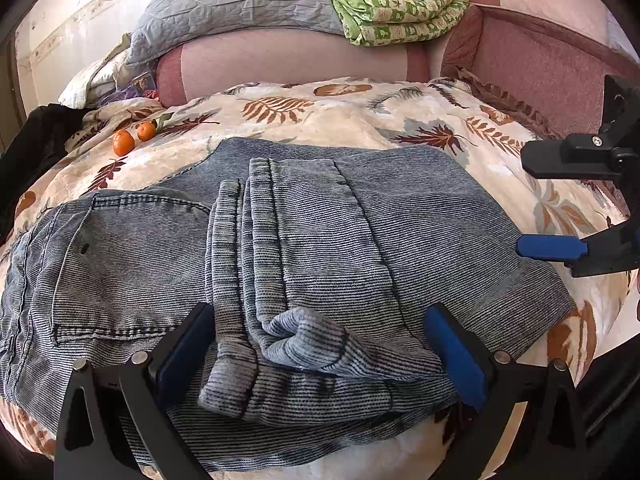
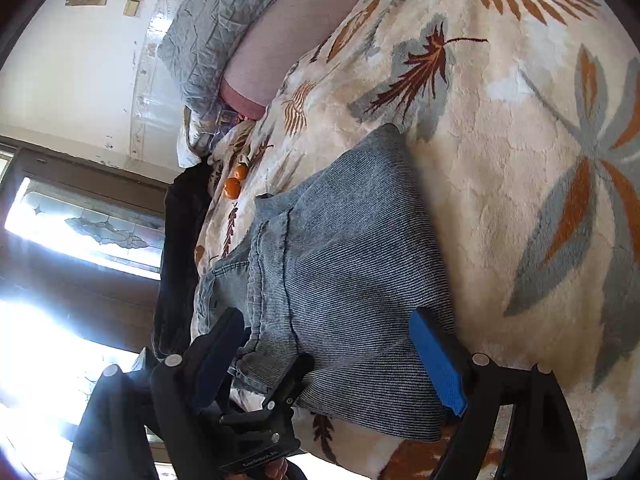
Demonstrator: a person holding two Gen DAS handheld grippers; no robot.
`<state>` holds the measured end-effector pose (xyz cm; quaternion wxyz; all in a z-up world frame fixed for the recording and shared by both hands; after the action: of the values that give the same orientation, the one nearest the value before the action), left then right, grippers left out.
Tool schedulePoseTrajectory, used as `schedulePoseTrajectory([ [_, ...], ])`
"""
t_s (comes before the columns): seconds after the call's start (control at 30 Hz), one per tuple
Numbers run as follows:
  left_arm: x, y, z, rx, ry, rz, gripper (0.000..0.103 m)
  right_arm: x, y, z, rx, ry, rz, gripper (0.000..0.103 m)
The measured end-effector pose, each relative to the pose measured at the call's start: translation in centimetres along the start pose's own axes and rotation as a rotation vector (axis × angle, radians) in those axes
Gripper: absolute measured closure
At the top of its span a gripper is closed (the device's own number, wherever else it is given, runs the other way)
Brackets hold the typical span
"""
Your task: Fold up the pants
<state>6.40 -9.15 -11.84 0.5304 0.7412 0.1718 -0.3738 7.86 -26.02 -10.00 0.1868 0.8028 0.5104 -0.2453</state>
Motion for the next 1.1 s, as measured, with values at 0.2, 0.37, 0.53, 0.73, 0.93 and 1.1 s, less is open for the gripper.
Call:
schedulePoseTrajectory([
  [0.2, 0.0, 0.0, 0.0, 0.000, 0.001, 0.002, 0.000, 0.3, -0.1, 0.6, -0.010, -0.034, -0.008, 0.016],
  [0.37, -0.1, -0.1, 0.0, 0.004, 0.006, 0.015, 0.000, -0.7, 0.1, -0.6, -0.021, 0.034, 0.016, 0.016],
  [0.53, -0.2, -0.1, 0.1, 0.007, 0.005, 0.020, 0.000, 0.0, 0.1, 0.8, -0.026, -0.065, 0.010, 0.016],
  [0.73, -2.4, 1.3, -1.0, 0.007, 0.025, 0.043, 0.000, -1.6, 0.6, 0.2, -0.026, -0.007, 0.041, 0.016],
  [0.93, -9.5, 1.9, -5.7, -0.148, 0.151, 0.219, 0.000, -0.7, -0.2, 0.9, -0.095, -0.137, 0.019, 0.016],
  [1.1, -10.6, -1.9, -11.0, -0.321, 0.239, 0.200, 0.000, -1.2, 0.4, 0.6, -0.064, -0.109, 0.059, 0.016],
])
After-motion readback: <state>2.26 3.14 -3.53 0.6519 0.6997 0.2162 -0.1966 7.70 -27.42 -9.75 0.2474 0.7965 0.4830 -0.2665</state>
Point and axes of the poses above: each gripper's, at about its wrist camera, not at the fingertips, and x roughly the way its jaws point, z to its right, y to its top, the point moved 9 cm from there along x, roughly the way its jaws point, and after that the axes turned 13 degrees about x, right-handed, at the moved point
